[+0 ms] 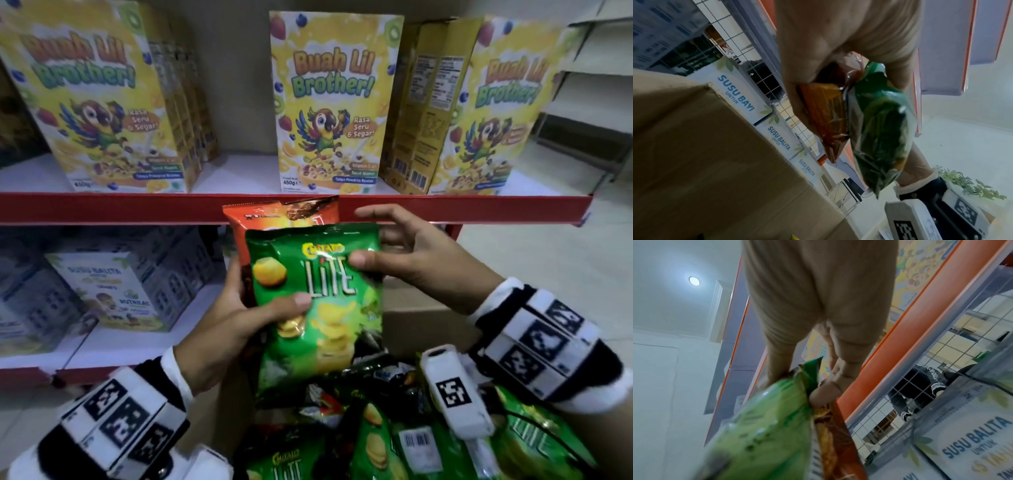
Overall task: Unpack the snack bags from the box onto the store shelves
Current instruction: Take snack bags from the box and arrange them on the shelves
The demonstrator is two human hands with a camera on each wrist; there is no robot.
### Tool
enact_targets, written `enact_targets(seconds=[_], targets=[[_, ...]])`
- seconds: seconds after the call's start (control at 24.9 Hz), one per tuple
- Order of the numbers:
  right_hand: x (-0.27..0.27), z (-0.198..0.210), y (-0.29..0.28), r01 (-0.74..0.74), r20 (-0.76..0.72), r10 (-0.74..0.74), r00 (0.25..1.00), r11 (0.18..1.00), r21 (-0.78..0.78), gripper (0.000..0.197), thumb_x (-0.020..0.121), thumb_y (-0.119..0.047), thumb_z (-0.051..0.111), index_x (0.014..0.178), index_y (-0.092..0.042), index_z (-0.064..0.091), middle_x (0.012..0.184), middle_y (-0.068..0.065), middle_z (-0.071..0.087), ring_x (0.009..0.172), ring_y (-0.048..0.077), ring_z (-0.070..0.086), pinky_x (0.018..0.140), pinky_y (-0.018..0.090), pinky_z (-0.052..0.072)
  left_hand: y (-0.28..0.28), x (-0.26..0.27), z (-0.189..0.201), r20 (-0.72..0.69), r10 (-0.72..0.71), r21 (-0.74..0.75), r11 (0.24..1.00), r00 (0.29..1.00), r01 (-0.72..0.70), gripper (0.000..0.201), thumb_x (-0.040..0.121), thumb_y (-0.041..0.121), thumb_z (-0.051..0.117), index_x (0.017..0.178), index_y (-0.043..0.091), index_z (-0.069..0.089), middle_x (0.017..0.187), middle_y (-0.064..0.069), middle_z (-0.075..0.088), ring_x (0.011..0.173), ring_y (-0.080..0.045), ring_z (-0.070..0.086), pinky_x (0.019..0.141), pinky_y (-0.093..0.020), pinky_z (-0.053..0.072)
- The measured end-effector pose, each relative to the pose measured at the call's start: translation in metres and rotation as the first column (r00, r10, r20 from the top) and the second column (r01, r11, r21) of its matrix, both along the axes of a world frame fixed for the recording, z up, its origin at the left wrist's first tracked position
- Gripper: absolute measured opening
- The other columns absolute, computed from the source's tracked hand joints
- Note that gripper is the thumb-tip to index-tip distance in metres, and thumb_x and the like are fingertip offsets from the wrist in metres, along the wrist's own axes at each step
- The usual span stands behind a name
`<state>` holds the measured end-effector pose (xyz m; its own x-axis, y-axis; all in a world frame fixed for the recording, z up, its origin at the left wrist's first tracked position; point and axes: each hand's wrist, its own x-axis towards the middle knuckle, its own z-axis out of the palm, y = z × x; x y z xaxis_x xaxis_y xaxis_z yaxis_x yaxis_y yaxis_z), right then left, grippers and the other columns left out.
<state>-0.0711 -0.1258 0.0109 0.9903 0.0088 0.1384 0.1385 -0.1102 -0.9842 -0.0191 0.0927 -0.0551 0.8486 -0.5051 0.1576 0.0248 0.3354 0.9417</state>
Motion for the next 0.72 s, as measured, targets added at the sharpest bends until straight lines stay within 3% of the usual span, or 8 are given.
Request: enact_targets(seconds=[0.08,0.16,0.2,0.28,0.36,0.44,0.52,0.72], targets=[[0.003,-0.008,-0.005,-0.003,-0.087,0.005,0.996,1.000,0.016,0.043,0.071,-0.038,0.064,0.099,-0.007,0.053,0.070,0.007,0.062,0.062,0.020,0.064,0.056,0.029,0.055,0.003,0.007,-0.002,0.007,0.082,0.006,0.997,0.997,-0.082,0.067,0.052,0.019,0.082,0.112,0.030,0.054,0.108,0.001,0.071,0.096,-0.020,0.070,0.071,-0.028,0.057],[0.006,-0.027,-0.014,-0.145,-0.240,0.092,0.966,0.966,-0.215,0.031,0.083,-0.040,0.057,0.089,-0.010,0.055,0.071,0.002,0.064,0.065,0.020,0.063,0.063,0.033,0.054,0.008,0.012,-0.002,0.004,0.135,0.008,0.991,0.991,-0.135,0.067,0.050,0.026,0.081,0.111,0.030,0.053,0.114,-0.003,0.069,0.102,-0.024,0.068,0.080,-0.037,0.057],[0.007,-0.043,-0.018,-0.253,-0.324,0.114,0.939,0.868,-0.428,0.023,0.087,-0.036,0.061,0.092,-0.013,0.057,0.078,0.000,0.066,0.071,0.017,0.064,0.069,0.033,0.053,0.010,0.013,-0.001,-0.005,0.147,0.008,0.989,0.989,-0.147,0.069,0.049,0.028,0.081,0.112,0.029,0.052,0.116,-0.005,0.068,0.104,-0.026,0.067,0.085,-0.042,0.055],[0.008,-0.086,-0.021,-0.467,-0.501,0.079,0.862,0.509,-0.723,0.041,0.080,-0.035,0.074,0.114,-0.018,0.060,0.106,0.001,0.068,0.096,0.018,0.063,0.086,0.032,0.049,0.014,0.015,-0.001,-0.001,0.153,0.018,0.988,0.988,-0.153,0.074,0.049,0.030,0.080,0.116,0.028,0.050,0.118,-0.005,0.067,0.105,-0.026,0.067,0.085,-0.041,0.054],[0.003,-0.127,-0.016,-0.651,-0.660,0.066,0.748,0.261,-0.712,0.070,0.077,-0.037,0.076,0.138,-0.021,0.046,0.137,0.004,0.053,0.123,0.023,0.051,0.102,0.033,0.041,0.016,0.016,0.000,0.028,0.158,0.025,0.987,0.987,-0.158,0.075,0.049,0.030,0.080,0.117,0.026,0.048,0.114,-0.001,0.069,0.103,-0.023,0.068,0.076,-0.032,0.057],[-0.002,-0.155,-0.011,-0.730,-0.715,0.150,0.683,0.155,-0.665,0.072,0.078,-0.034,0.076,0.141,-0.025,0.043,0.143,0.005,0.046,0.128,0.026,0.045,0.106,0.037,0.039,0.020,0.018,0.002,0.036,0.163,0.018,0.986,0.986,-0.164,0.069,0.055,0.023,0.081,0.116,0.025,0.049,0.111,0.001,0.070,0.100,-0.021,0.069,0.069,-0.027,0.057],[-0.006,-0.166,-0.014,-0.714,-0.685,0.208,0.699,0.152,-0.683,0.056,0.075,-0.028,0.078,0.128,-0.026,0.058,0.130,0.005,0.056,0.116,0.025,0.054,0.098,0.038,0.046,0.025,0.021,0.004,0.021,0.173,-0.002,0.985,0.985,-0.173,0.065,0.061,0.016,0.080,0.117,0.025,0.049,0.111,0.001,0.070,0.099,-0.021,0.069,0.068,-0.027,0.058],[-0.004,-0.115,-0.034,-0.528,-0.487,0.220,0.845,0.488,-0.695,0.023,0.068,-0.025,0.084,0.087,-0.017,0.074,0.084,-0.013,0.063,0.080,0.004,0.057,0.079,0.026,0.048,0.039,0.033,0.007,0.035,0.258,0.005,0.966,0.966,-0.258,0.056,0.065,0.014,0.078,0.112,0.029,0.052,0.118,-0.002,0.067,0.104,-0.022,0.068,0.074,-0.033,0.057]])
